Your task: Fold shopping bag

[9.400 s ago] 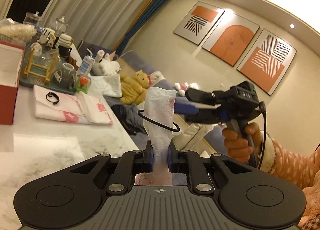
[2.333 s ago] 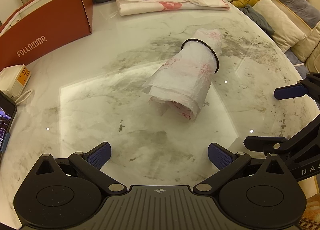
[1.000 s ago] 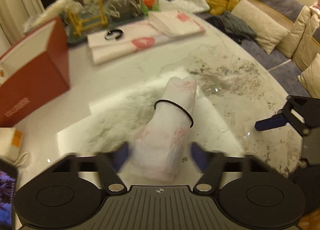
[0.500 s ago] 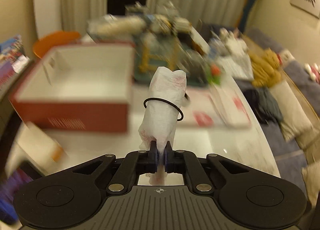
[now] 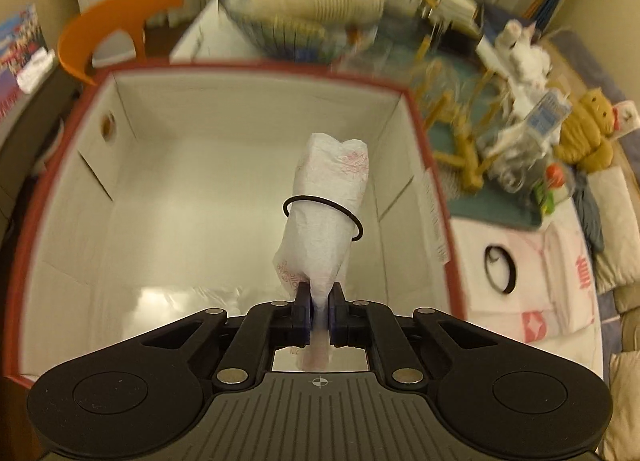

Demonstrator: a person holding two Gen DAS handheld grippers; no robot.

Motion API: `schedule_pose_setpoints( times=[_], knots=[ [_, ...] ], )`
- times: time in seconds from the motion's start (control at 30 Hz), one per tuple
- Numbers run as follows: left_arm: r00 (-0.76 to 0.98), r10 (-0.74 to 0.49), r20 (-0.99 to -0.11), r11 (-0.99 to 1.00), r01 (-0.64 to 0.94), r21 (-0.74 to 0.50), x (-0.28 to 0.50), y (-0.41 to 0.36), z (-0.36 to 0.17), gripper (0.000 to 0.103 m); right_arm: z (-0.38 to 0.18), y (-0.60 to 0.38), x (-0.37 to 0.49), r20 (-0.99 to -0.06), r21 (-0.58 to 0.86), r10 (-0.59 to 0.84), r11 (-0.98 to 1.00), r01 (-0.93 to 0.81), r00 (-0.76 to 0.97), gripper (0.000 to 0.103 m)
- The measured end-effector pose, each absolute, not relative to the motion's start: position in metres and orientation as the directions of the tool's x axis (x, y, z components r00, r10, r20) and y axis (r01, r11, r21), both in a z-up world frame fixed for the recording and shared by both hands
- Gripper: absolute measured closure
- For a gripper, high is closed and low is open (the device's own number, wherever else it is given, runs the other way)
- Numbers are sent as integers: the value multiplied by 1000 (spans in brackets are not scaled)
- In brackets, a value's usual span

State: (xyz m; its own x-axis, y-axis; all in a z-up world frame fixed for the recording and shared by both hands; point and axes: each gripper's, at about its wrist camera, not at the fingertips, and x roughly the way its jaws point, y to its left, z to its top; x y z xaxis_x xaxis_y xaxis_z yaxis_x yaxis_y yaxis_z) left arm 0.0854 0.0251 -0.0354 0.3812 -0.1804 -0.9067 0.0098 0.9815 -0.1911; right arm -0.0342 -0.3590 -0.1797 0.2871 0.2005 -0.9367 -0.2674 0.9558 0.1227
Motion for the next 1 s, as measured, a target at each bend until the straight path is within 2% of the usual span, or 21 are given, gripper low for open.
schedule_pose_setpoints(
  times=[0.07, 0.13, 0.2, 0.23, 0.27, 0.33, 0.47, 0.6, 0.73, 1.0],
  knots=[
    [327, -179, -928, 980, -26, -199, 87, 18, -54, 95, -180, -358, -35, -943, 123, 193, 959, -255, 272, 0],
    [278, -179, -944, 978, -56, -202, 88, 11, -71, 84, -180, -358, -34, -947, 123, 191, 958, -260, 257, 0],
    [254, -174, -951, 979, -56, -194, 86, 4, -80, 64, -180, -359, -33, -950, 123, 195, 952, -280, 246, 0],
    [249, -170, -954, 980, -56, -189, 84, 1, -84, 34, -181, -360, -31, -950, 123, 198, 948, -294, 241, 0],
    [259, -157, -953, 982, -58, -178, 82, -1, -84, 17, -181, -361, -30, -950, 124, 202, 944, -307, 237, 0],
    [299, -128, -946, 984, -83, -159, 74, -2, -80, 10, -182, -362, -25, -951, 125, 209, 934, -335, 228, 0],
    [454, -54, -889, 985, -124, -123, 47, 0, -44, 10, -180, -364, -8, -949, 146, 240, 909, -390, 204, 0],
    [541, 6, -841, 995, -86, -48, 6, -5, -12, 10, -163, -354, 8, -923, 168, 299, 880, -443, 243, 0],
    [546, 91, -833, 995, -92, 48, -15, -6, -3, 10, -126, -314, 29, -873, 208, 398, 827, -522, 283, 0],
    [560, 119, -820, 988, -145, 44, -28, 41, 8, 10, -57, -246, 93, -790, 254, 496, 801, -542, 361, 0]
  ],
)
